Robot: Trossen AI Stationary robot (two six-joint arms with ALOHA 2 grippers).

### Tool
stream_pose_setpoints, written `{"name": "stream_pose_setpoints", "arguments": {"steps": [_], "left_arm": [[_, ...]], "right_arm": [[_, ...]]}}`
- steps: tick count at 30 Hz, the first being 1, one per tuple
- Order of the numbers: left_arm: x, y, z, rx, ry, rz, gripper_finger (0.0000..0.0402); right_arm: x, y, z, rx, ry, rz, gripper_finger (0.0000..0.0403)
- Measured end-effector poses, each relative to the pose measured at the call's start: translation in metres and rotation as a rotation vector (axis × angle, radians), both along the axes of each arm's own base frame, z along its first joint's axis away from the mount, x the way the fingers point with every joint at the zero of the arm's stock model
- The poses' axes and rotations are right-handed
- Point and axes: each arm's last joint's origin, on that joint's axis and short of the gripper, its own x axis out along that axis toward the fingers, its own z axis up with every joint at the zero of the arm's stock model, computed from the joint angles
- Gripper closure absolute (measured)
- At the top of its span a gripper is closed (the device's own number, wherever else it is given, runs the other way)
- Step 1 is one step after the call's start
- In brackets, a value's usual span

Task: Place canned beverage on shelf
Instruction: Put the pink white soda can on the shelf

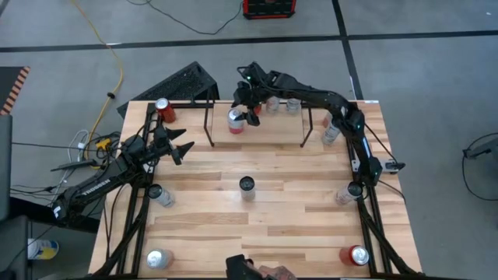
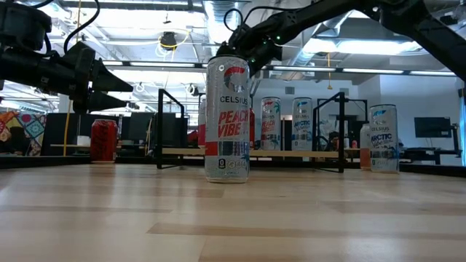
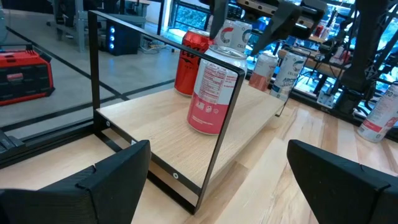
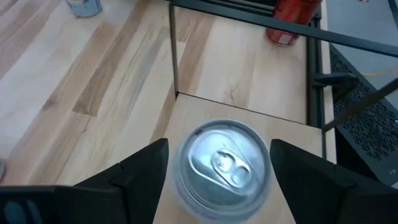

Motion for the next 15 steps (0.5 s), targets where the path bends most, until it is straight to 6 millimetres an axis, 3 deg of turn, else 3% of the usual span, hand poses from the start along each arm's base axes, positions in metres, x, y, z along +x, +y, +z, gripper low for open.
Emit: {"name": "stream_pose_setpoints", "arguments": {"steps": [15], "left_arm": [[0.0,0.0,0.0,0.0,0.0,0.001,0.0038]], "right_arm": [[0.011,0.0,-0.02,-0.011,0.04,-0.026,0.0097]]}}
